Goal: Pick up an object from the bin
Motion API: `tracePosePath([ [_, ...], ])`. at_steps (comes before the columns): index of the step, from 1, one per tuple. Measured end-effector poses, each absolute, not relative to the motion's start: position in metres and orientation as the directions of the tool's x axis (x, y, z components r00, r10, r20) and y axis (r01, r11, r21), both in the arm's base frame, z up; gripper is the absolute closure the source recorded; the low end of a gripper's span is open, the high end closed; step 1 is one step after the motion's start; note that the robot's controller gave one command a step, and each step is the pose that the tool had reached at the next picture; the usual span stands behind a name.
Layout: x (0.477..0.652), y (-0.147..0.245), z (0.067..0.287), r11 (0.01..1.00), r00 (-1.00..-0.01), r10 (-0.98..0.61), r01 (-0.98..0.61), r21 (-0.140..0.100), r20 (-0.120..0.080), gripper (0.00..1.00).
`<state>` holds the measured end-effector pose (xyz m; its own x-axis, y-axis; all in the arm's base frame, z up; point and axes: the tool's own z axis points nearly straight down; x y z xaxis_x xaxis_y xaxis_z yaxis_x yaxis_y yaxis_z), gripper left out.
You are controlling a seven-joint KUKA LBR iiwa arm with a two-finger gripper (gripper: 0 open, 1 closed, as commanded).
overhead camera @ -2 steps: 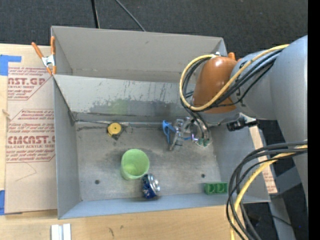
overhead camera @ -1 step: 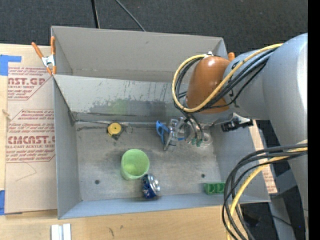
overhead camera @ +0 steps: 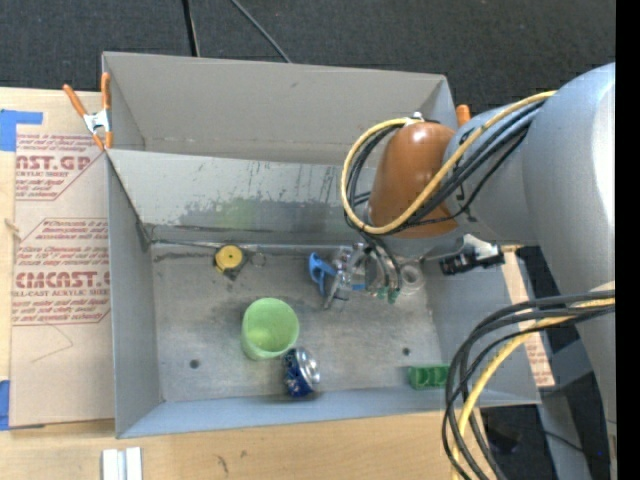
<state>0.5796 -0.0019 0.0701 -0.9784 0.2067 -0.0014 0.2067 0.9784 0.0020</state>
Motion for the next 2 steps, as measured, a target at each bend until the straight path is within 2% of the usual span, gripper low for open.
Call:
tracePosePath([
  [1,0.567,0.015,0.158,0.981,-0.981,0.195,0.195,0.004,-0.009,1.00],
  [2,0.569,0.026,0.314,0.986,-0.986,0.169,0.169,0.004,-0.012,1.00],
])
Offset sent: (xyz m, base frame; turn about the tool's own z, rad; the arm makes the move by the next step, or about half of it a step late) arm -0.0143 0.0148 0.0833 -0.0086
